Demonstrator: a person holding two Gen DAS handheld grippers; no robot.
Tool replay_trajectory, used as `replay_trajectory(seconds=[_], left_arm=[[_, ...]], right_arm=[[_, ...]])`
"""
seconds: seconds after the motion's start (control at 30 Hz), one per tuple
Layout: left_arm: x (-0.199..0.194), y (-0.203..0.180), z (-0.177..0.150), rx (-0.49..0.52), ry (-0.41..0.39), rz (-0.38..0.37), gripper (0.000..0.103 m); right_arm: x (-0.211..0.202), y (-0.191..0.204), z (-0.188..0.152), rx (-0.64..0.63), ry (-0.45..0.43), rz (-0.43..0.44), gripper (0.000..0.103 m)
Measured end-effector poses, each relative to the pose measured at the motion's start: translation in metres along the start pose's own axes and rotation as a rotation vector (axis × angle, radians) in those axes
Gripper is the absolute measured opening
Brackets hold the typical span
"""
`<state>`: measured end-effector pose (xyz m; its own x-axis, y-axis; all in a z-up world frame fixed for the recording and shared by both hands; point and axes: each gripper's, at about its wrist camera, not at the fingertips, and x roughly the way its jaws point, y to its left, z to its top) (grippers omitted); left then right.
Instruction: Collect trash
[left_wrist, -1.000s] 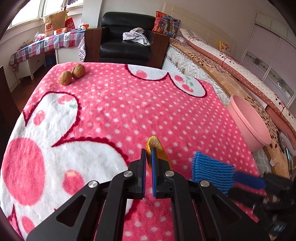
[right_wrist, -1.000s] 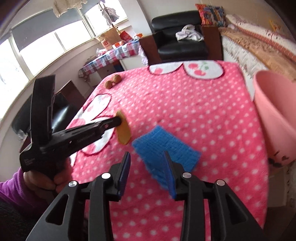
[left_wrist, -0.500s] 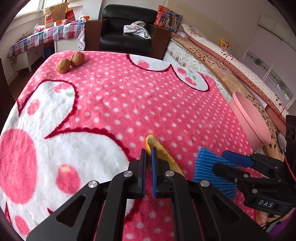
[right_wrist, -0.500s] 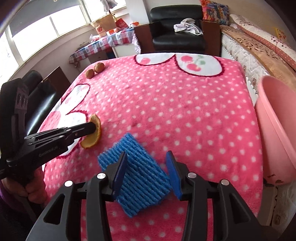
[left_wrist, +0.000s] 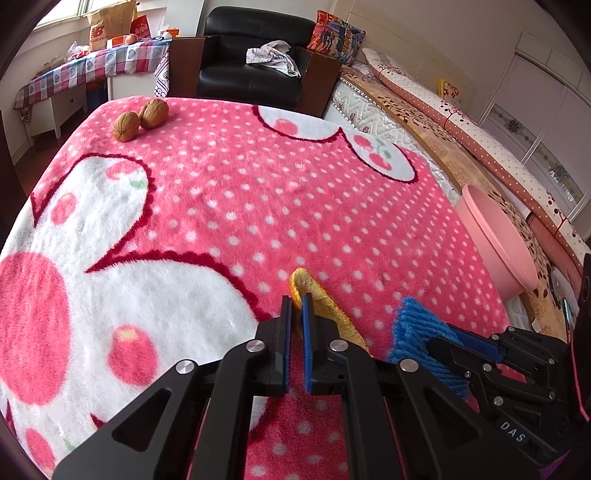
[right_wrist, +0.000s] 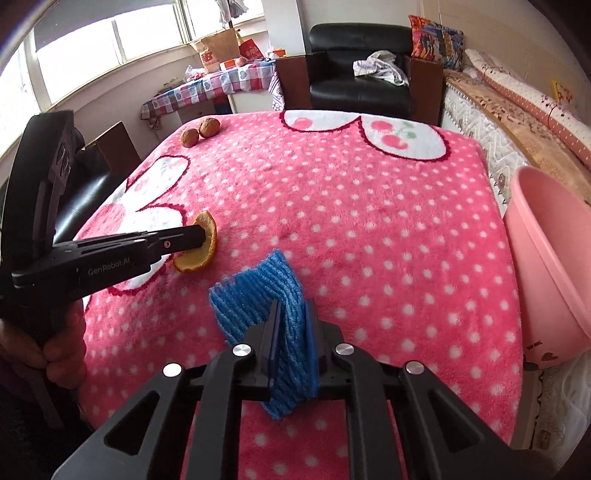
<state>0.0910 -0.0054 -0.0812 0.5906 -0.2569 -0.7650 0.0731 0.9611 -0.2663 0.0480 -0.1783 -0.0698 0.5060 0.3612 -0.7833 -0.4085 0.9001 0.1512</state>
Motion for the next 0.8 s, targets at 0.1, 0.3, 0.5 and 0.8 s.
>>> replay_trajectory(seconds=[0.1, 0.3, 0.5, 0.8], left_arm=[[0.000, -0.006, -0.001, 0.024, -0.006, 0.029, 0.004], [-0.001, -0.012, -0.003, 0.049, -0.016, 0.065, 0.004], [-0.001, -0.015, -0.004, 0.067, -0.023, 0.090, 0.005], [0.000, -0.023, -0.007, 0.105, -0.031, 0.145, 0.005]], right_arm=[[-0.001, 0.003, -0.001, -0.005, -0.010, -0.029, 0.011], [0.000, 0.010, -0.001, -0.045, -0.018, -0.081, 0.011], [0.001, 0.012, -0.002, -0.060, -0.024, -0.102, 0.011], [-0.002, 0.004, -0.004, -0.012, -0.035, -0.049, 0.011]])
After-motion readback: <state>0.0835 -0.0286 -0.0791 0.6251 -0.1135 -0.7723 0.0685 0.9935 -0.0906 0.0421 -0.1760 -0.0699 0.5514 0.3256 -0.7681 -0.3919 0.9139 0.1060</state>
